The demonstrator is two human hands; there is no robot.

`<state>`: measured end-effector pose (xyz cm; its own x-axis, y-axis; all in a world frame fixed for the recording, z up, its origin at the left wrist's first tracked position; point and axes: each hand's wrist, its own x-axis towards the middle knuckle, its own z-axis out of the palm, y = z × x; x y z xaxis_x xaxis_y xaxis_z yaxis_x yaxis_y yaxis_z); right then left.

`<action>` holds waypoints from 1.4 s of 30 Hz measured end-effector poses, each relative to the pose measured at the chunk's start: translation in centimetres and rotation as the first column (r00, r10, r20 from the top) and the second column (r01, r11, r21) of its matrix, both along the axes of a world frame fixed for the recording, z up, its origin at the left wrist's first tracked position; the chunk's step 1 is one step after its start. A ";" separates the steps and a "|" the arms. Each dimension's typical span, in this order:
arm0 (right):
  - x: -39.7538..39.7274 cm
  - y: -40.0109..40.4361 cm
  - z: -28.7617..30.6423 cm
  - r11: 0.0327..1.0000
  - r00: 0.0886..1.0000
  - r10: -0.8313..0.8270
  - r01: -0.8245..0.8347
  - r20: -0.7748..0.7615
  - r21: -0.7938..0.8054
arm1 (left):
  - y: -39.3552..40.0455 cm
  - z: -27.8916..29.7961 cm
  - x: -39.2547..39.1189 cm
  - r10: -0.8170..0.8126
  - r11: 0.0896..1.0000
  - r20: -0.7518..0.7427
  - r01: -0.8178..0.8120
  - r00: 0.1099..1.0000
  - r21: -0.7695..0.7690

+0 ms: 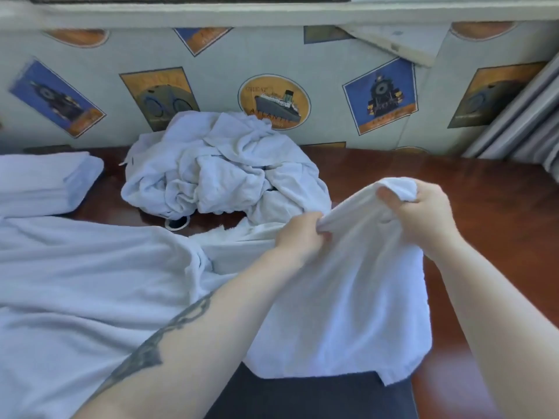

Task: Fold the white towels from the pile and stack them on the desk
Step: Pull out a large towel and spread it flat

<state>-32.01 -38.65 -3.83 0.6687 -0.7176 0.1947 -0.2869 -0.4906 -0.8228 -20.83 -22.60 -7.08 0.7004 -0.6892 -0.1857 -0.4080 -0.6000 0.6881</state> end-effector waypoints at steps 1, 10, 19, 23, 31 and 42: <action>0.2 0.0 -0.6 0.998 0.998 -0.064 0.064 0.012 -0.003 | 0.7 -0.6 0.8 0.021 0.999 -0.010 -0.021 1.000 0.027; -1.8 -5.6 -5.5 0.687 0.700 -0.664 0.710 -0.264 0.155 | 7.9 -4.5 8.2 0.231 0.960 0.003 -0.228 0.973 0.165; 5.7 5.5 -10.0 0.995 0.900 0.085 -0.055 -0.427 0.084 | 4.6 -4.9 8.2 0.339 0.937 0.044 -0.333 0.940 -0.104; 9.4 6.3 -11.0 0.872 0.745 0.486 -0.376 -0.456 0.315 | 4.8 -4.1 8.9 0.111 0.974 0.171 -0.073 0.979 -0.215; 11.9 -0.3 -7.8 0.946 0.560 0.256 -0.311 -0.788 0.087 | 6.9 -3.1 15.5 0.010 0.945 0.144 -0.056 0.990 0.321; 13.4 -3.1 -6.3 0.988 0.832 -0.136 0.076 -0.537 -0.133 | 0.4 0.6 21.6 0.078 0.932 0.300 -0.177 0.951 0.318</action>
<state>-18.61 -41.73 -10.15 0.6087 -0.7868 -0.1016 -0.7279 -0.5029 -0.4661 0.77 -22.21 -6.46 0.8349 -0.5214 -0.1762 -0.4570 -0.8352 0.3060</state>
